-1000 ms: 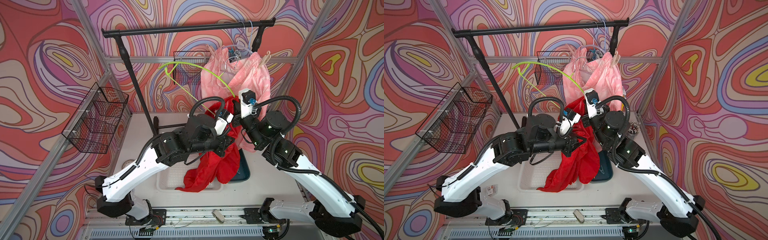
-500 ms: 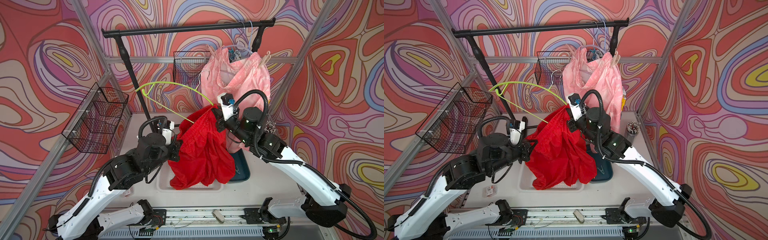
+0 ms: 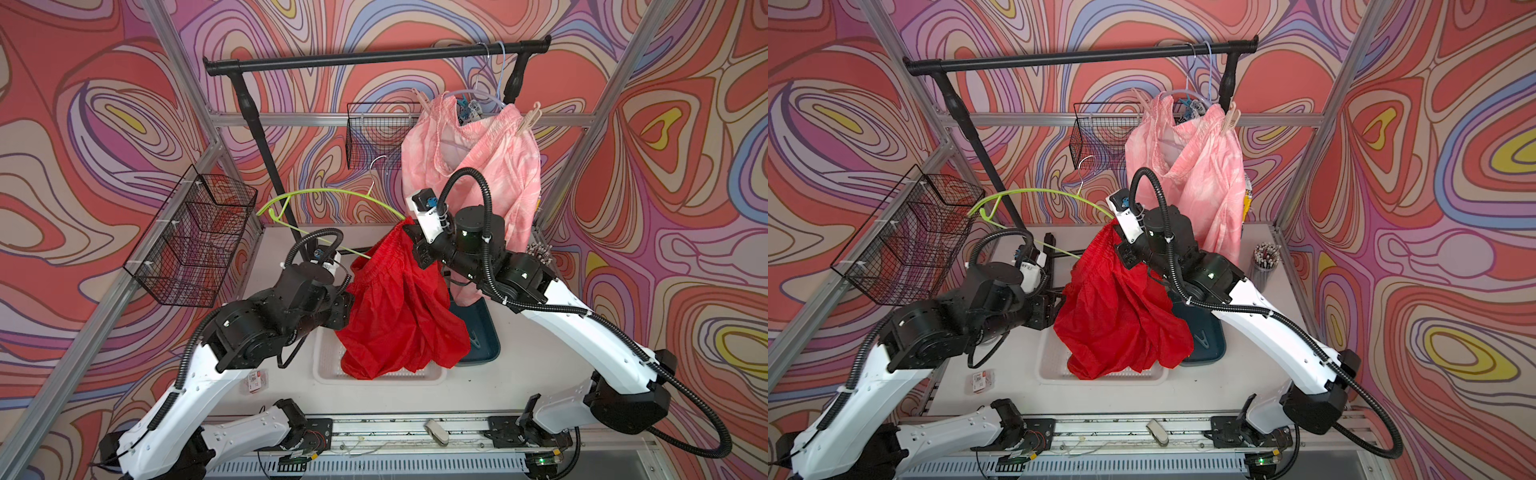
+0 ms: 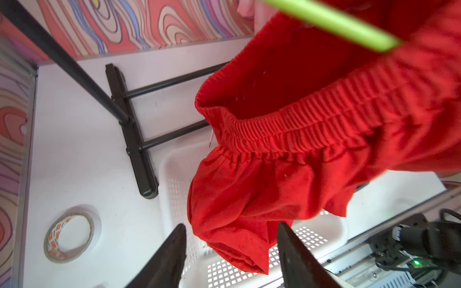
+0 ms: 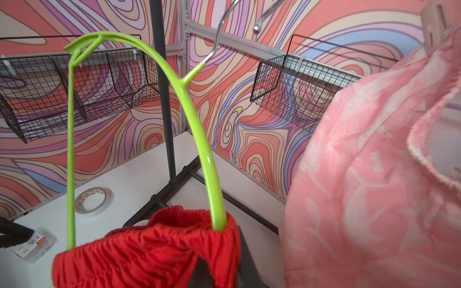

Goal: Remove the clothespins securing shorts to the hanger
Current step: Remove the shorts from the hanger.

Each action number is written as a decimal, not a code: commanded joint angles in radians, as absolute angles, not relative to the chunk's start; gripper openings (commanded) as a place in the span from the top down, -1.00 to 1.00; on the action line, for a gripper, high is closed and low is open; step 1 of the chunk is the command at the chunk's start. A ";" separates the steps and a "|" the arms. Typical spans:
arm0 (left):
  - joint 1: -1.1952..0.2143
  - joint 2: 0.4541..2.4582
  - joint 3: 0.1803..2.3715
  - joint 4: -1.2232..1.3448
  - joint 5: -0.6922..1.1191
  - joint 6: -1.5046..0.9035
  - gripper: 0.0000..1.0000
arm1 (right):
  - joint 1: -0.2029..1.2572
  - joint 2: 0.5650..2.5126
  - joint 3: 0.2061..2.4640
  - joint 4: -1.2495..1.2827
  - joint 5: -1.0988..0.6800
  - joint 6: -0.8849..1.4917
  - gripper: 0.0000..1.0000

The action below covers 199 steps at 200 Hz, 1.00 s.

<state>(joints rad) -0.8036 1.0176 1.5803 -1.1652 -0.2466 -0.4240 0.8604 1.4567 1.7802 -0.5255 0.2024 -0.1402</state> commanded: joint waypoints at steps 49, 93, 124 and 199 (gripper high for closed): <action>-0.799 0.982 1.912 -1.296 -0.469 -0.170 -0.08 | 0.953 1.506 1.951 -0.699 0.253 -0.214 1.00; -0.799 1.100 1.937 -1.273 -0.559 0.072 -0.18 | 0.982 1.552 2.037 -0.804 0.243 -0.243 1.00; -0.796 1.183 1.938 -1.246 -0.533 0.213 -0.27 | 0.994 1.577 2.093 -0.859 0.202 -0.266 1.00; -0.553 1.208 1.923 -1.194 -0.252 0.318 -0.24 | 0.997 1.556 2.118 -0.962 0.088 -0.298 1.00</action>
<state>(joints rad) -0.6250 1.2362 1.9408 -1.2221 -0.3824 0.2554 0.9897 1.5883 2.0937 -0.9226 0.1547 -0.2790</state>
